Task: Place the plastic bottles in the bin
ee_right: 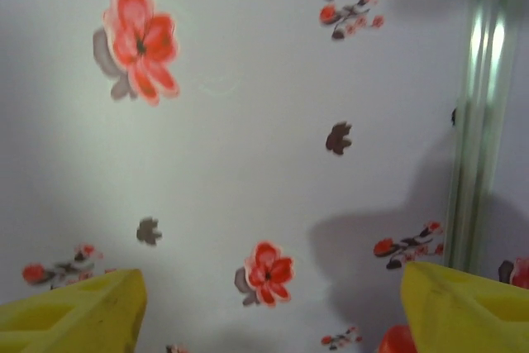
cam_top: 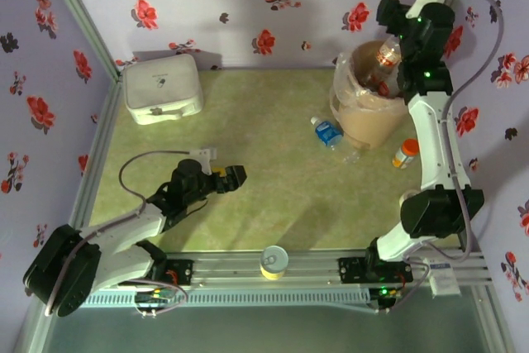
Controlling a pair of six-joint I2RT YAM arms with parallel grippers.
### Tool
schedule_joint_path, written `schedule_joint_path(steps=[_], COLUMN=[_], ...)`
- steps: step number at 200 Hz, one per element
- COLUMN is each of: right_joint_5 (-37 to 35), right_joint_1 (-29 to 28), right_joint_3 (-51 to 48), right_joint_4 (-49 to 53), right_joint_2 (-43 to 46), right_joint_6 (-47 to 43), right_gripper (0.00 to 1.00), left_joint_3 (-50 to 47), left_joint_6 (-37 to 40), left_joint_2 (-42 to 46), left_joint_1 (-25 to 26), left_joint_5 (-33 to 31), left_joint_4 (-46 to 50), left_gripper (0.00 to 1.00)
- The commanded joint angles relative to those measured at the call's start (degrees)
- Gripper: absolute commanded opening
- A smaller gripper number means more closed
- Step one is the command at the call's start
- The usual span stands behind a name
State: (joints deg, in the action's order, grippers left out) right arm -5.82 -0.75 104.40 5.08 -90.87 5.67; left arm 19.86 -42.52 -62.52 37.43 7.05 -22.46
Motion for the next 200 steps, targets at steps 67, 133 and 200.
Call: schedule_joint_path(steps=[67, 133, 200], right_joint_5=[-13.0, -15.0, -1.8], right_joint_1=[2.5, 2.9, 4.0], right_joint_3=[11.1, 6.5, -10.6], right_joint_4=[3.2, 3.1, 0.7], right_joint_2=[-9.3, -11.6, -4.5], right_joint_6=[3.5, 3.8, 8.6], right_gripper=[0.58, 0.52, 0.45], left_joint_3=[-1.4, -3.9, -3.2], left_joint_6=[-0.5, -0.1, 0.3], left_joint_2=[1.6, 3.5, 3.1], left_joint_1=[-0.4, -0.5, -0.6], left_joint_5=[0.6, 0.2, 0.2], left_joint_4=[-2.6, -2.4, -1.7], left_gripper=[1.00, 1.00, 1.00])
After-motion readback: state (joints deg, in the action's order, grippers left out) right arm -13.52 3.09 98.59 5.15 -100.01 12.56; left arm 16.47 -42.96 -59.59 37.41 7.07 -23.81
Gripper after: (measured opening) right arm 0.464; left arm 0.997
